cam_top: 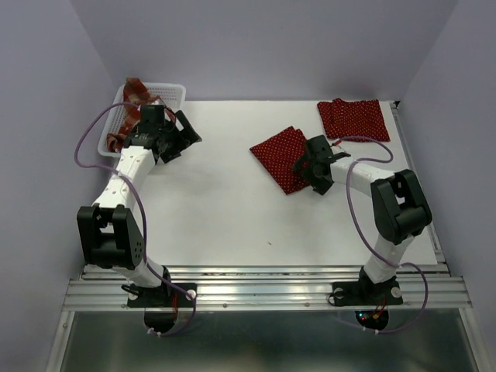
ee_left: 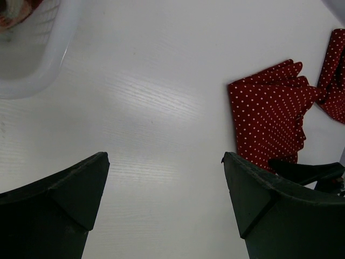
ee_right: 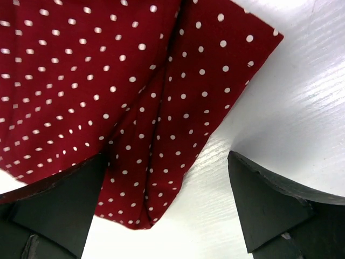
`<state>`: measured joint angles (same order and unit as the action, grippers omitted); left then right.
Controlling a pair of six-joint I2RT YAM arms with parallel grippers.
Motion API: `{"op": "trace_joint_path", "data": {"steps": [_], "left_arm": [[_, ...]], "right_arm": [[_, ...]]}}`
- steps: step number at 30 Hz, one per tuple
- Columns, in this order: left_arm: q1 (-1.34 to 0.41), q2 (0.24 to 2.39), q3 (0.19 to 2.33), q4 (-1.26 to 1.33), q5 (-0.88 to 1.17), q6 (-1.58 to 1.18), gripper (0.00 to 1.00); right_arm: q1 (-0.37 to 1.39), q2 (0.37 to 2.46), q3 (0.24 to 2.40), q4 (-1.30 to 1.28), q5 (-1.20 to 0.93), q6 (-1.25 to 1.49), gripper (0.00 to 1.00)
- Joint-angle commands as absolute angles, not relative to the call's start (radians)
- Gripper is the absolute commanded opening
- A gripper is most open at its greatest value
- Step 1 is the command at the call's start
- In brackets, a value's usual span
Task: Fold and stack the skirts
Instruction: Neatly place the folded skirt to the corner
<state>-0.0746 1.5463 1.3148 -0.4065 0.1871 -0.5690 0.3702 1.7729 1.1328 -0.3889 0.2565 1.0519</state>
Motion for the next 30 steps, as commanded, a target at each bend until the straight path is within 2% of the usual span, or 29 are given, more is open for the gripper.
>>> {"op": "trace_joint_path", "data": {"steps": [1, 9, 13, 14, 16, 17, 20, 23, 25, 26, 30], "left_arm": [[-0.071, 1.482, 1.295, -0.341, 0.232, -0.563, 0.99], [-0.072, 1.491, 1.285, -0.327, 0.264, -0.563, 0.99], [-0.072, 1.497, 1.296, -0.337, 0.252, -0.563, 0.99], [-0.072, 1.499, 1.299, -0.341, 0.247, -0.563, 0.99], [-0.072, 1.505, 1.305, -0.348, 0.242, -0.561, 0.99], [-0.072, 1.506, 1.308, -0.351, 0.239, -0.561, 0.99], [-0.072, 1.513, 1.321, -0.365, 0.227, -0.558, 0.99], [-0.072, 1.511, 1.333, -0.38, 0.209, -0.555, 0.99], [-0.072, 1.511, 1.347, -0.394, 0.198, -0.552, 0.99], [-0.072, 1.508, 1.353, -0.399, 0.19, -0.552, 0.99], [-0.072, 1.512, 1.37, -0.406, 0.173, -0.551, 0.99]], "right_arm": [[0.382, 1.81, 1.17, -0.374, 0.305, 1.085, 1.0], [0.382, 1.876, 1.143, -0.299, 0.287, 1.071, 1.0], [0.382, 1.907, 1.141, -0.279, 0.331, 1.029, 0.91], [0.382, 1.916, 1.16, -0.281, 0.345, 1.014, 0.8], [0.382, 1.945, 1.176, -0.282, 0.376, 0.986, 0.65], [0.382, 1.954, 1.201, -0.287, 0.385, 0.977, 0.51], [0.382, 1.985, 1.251, -0.304, 0.408, 0.89, 0.3], [0.382, 1.98, 1.284, -0.307, 0.486, 0.807, 0.22], [0.382, 1.97, 1.328, -0.29, 0.538, 0.656, 0.2], [0.382, 1.968, 1.347, -0.255, 0.538, 0.493, 0.16], [0.373, 1.971, 1.443, -0.201, 0.514, 0.141, 0.08]]}}
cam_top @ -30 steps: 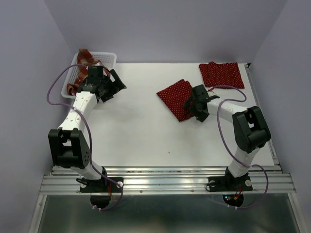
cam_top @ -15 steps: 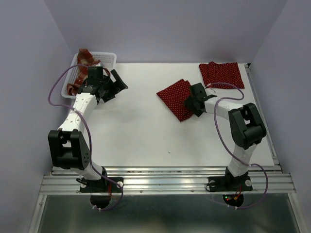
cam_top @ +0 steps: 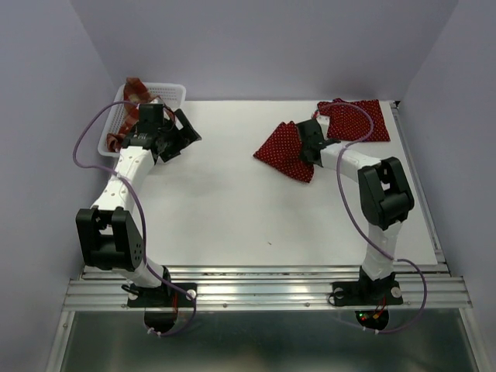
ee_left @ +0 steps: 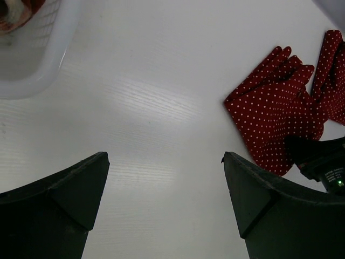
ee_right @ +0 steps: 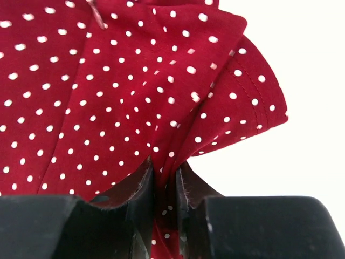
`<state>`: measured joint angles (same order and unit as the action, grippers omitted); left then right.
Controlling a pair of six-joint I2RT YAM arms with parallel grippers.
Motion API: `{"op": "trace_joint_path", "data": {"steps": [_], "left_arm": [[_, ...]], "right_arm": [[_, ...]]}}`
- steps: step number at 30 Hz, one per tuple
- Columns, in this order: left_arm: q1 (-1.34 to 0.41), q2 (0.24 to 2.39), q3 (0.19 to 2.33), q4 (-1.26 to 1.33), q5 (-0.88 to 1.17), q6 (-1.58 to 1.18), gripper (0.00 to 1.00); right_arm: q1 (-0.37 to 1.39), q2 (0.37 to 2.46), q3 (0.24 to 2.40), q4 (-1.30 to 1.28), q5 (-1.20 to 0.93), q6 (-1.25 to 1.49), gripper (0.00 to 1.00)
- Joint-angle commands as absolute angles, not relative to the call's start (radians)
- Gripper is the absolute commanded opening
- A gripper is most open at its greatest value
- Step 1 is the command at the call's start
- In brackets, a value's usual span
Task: Fold and stack the skirts
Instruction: Neatly place the folded skirt to the corner
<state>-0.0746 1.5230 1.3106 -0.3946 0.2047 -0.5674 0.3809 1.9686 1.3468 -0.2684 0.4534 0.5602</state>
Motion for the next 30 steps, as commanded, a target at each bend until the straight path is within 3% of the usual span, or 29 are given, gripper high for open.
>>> {"op": "trace_joint_path", "data": {"steps": [1, 3, 13, 30], "left_arm": [[-0.072, 1.514, 1.374, -0.411, 0.169, -0.549, 0.99], [-0.071, 1.516, 1.385, -0.417, 0.152, -0.548, 0.99], [-0.071, 1.514, 1.437, -0.472, 0.06, -0.529, 0.99], [-0.071, 1.543, 1.468, -0.499, -0.044, -0.543, 0.99]], "right_arm": [[0.373, 1.971, 1.475, -0.193, 0.508, 0.073, 0.08], [0.373, 1.974, 1.497, -0.166, 0.494, -0.102, 0.04], [0.244, 1.993, 1.67, -0.158, 0.362, -0.44, 0.03], [0.141, 2.108, 1.968, -0.103, 0.291, -0.535, 0.01]]}}
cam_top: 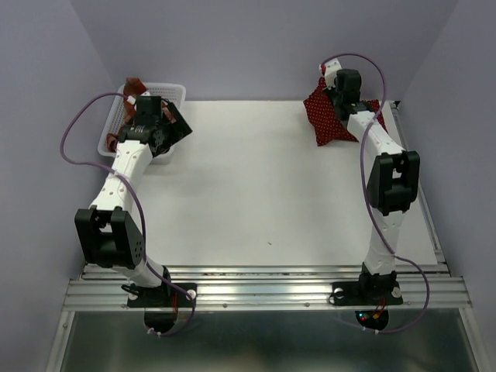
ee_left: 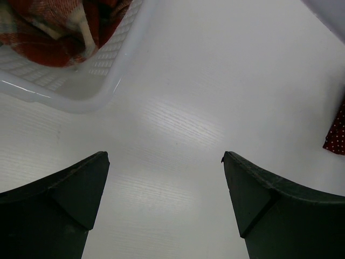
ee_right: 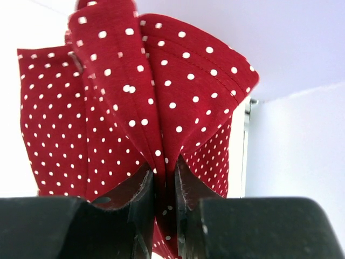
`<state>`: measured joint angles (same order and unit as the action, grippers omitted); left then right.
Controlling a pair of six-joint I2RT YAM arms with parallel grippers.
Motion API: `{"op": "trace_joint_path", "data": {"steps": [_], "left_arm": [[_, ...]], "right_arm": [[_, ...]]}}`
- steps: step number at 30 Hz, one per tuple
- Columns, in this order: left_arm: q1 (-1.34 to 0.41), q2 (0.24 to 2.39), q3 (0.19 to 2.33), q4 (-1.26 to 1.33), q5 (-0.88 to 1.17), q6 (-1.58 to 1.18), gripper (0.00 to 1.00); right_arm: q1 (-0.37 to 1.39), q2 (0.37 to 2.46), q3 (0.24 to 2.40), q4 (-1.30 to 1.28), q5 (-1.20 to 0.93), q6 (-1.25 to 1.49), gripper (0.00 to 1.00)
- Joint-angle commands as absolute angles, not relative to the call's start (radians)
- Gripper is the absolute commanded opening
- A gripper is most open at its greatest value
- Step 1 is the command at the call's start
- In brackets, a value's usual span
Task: Fold and stack the skirts
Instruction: Neatly place the folded skirt to the corner
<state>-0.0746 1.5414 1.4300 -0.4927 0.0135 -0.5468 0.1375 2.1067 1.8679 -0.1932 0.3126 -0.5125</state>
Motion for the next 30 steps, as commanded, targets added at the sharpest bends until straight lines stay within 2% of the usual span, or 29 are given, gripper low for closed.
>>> {"op": "trace_joint_path", "data": {"steps": [1, 14, 30], "left_arm": [[-0.071, 1.543, 1.468, -0.499, -0.044, -0.543, 0.99], [-0.071, 1.583, 1.499, -0.48, -0.025, -0.555, 0.99], [-0.071, 1.651, 1.582, -0.523, -0.018, -0.548, 0.99]], "right_arm": [[0.141, 2.106, 1.976, -0.103, 0.293, -0.535, 0.01], [0.132, 2.126, 2.074, -0.121, 0.353, -0.505, 0.01], [0.031, 2.227, 2.082, -0.129, 0.29, -0.405, 0.01]]}}
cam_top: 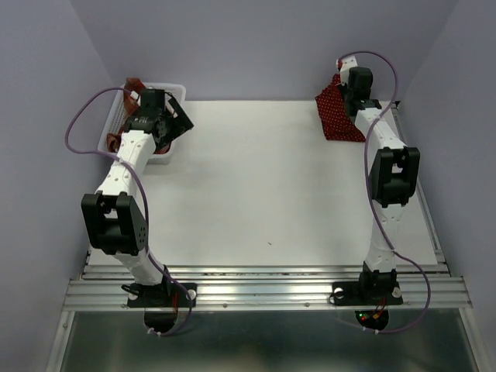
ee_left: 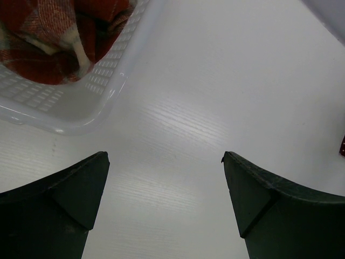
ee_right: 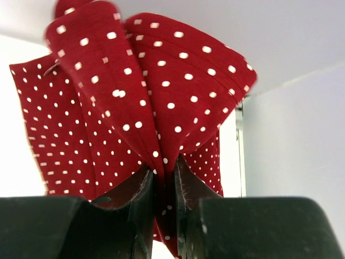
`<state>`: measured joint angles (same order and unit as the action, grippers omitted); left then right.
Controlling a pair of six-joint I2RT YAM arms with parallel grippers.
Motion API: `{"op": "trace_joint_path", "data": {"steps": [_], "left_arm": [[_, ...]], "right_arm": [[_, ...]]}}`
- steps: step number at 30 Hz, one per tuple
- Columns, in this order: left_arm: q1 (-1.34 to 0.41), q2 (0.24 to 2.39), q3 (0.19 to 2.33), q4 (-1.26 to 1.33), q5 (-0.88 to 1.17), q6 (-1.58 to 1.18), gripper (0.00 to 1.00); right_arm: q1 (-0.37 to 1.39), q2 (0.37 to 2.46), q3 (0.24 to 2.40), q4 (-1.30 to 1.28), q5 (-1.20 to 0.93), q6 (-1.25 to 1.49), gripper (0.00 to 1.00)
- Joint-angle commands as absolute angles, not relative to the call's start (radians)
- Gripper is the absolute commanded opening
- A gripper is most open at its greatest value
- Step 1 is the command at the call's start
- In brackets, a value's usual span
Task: Fold and stack the skirts
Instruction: Neatly place the folded skirt to the corner
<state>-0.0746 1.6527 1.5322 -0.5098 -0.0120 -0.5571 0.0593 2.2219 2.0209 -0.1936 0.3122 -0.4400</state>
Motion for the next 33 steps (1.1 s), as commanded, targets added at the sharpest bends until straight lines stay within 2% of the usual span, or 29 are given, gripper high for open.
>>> {"op": "trace_joint_path", "data": {"steps": [1, 19, 22, 23, 24, 25, 29, 30, 31, 33], "left_arm": [[-0.071, 1.655, 1.586, -0.525, -0.017, -0.545, 0.99], [-0.071, 1.718, 1.695, -0.589, -0.029, -0.509, 0.99], [-0.071, 1.726, 1.709, -0.598, -0.032, -0.511, 0.99], [-0.071, 1.726, 1.712, -0.601, -0.034, -0.509, 0.99], [-0.071, 1.724, 1.712, -0.6, -0.035, -0.509, 0.99], [-0.071, 1.721, 1.715, -0.598, -0.037, -0.508, 0.99], [-0.071, 1.718, 1.729, -0.603, -0.046, -0.506, 0.99], [-0.071, 1.718, 1.733, -0.604, -0.048, -0.505, 0.99], [-0.071, 1.715, 1.739, -0.607, -0.049, -0.503, 0.99], [-0.071, 1.707, 1.747, -0.607, -0.061, -0.497, 0.99]], "right_arm": [[0.019, 2.235, 2.088, -0.129, 0.282, -0.4, 0.01], [-0.074, 2.417, 2.21, -0.126, 0.221, -0.305, 0.14], [-0.083, 2.433, 2.211, -0.104, 0.259, -0.284, 0.21], [-0.083, 2.436, 2.203, -0.097, 0.264, -0.279, 0.25], [-0.092, 2.441, 2.2, -0.084, 0.271, -0.273, 0.38], [-0.092, 2.441, 2.198, -0.08, 0.276, -0.258, 0.42], [-0.092, 2.424, 2.197, -0.08, 0.301, -0.229, 0.73], [-0.092, 2.416, 2.198, -0.08, 0.316, -0.221, 0.93], [-0.092, 2.396, 2.198, -0.08, 0.324, -0.206, 1.0], [-0.092, 2.373, 2.204, -0.084, 0.38, -0.175, 1.0]]}}
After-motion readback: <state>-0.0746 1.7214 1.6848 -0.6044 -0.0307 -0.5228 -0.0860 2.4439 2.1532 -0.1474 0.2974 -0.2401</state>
